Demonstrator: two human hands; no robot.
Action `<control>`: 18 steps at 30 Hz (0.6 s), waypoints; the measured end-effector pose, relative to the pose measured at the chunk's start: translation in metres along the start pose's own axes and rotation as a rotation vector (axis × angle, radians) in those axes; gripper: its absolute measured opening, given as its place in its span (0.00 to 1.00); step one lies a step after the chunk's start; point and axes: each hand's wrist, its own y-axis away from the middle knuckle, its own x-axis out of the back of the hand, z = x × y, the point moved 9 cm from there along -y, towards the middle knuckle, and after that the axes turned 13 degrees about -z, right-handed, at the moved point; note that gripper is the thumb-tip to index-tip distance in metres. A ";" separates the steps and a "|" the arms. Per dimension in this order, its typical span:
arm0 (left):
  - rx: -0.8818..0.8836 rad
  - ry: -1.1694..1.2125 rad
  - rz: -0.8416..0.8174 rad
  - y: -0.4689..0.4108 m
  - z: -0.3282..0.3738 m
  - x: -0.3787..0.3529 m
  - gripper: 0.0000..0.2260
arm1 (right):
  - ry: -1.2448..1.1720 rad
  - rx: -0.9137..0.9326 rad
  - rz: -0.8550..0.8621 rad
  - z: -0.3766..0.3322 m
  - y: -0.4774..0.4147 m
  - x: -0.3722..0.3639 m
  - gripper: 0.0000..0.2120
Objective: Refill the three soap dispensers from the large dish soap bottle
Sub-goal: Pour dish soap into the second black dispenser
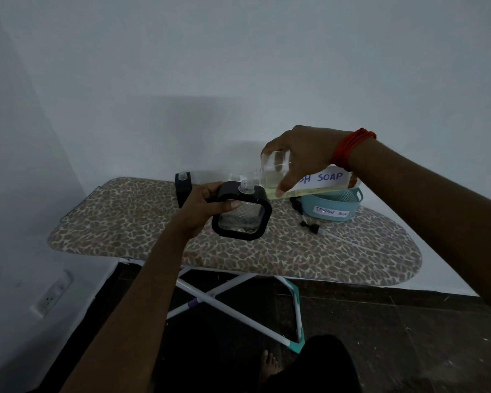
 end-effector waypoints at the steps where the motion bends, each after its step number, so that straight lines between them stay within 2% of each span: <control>1: 0.002 -0.005 0.005 0.000 0.000 0.000 0.18 | -0.001 0.000 -0.001 0.000 0.000 0.000 0.31; 18: 0.010 -0.005 0.009 0.001 0.000 -0.002 0.18 | 0.015 -0.010 -0.003 0.000 0.000 0.001 0.31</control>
